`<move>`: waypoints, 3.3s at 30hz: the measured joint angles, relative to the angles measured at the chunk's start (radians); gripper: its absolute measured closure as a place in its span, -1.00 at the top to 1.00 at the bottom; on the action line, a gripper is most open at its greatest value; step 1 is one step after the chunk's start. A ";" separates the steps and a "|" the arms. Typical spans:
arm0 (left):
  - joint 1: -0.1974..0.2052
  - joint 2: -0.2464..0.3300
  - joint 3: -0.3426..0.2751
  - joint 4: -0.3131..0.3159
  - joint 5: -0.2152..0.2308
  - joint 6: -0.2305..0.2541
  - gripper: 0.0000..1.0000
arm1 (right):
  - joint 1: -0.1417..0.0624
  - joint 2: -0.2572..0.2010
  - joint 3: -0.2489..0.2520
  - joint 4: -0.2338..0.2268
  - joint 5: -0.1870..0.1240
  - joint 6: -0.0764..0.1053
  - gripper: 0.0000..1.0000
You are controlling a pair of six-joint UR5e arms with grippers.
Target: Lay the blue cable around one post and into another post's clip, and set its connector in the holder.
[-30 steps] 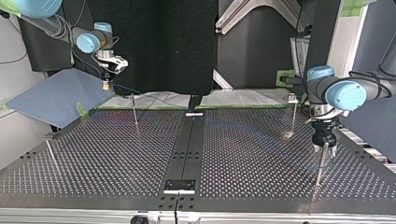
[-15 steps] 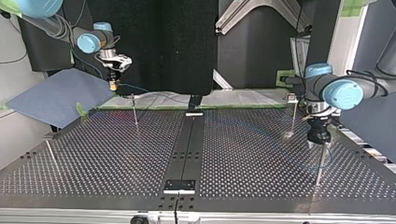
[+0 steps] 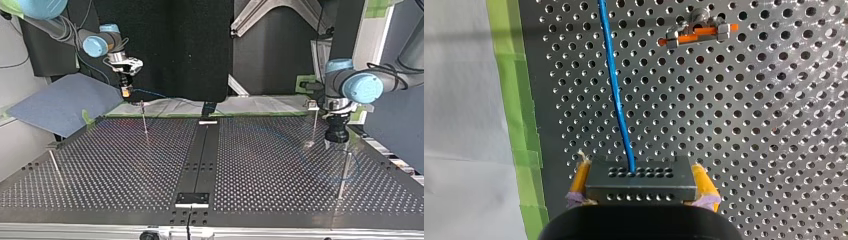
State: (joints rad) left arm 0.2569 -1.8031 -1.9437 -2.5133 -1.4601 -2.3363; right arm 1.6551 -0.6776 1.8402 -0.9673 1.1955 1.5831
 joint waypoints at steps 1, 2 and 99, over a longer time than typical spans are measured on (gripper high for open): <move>0.000 0.000 -0.009 0.009 0.005 -0.009 0.98 | 0.000 0.000 0.000 0.000 0.000 0.000 -1.00; 0.001 0.000 -0.016 0.016 0.008 -0.016 0.98 | 0.000 0.000 0.000 0.000 0.000 0.000 -1.00; -0.276 0.468 0.297 -0.667 -0.503 0.617 0.98 | 0.011 0.000 -0.014 0.027 0.000 0.003 -1.00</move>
State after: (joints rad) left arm -0.0195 -1.3346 -1.6471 -3.1798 -1.9631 -1.7194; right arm 1.6659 -0.6778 1.8264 -0.9401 1.1952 1.5864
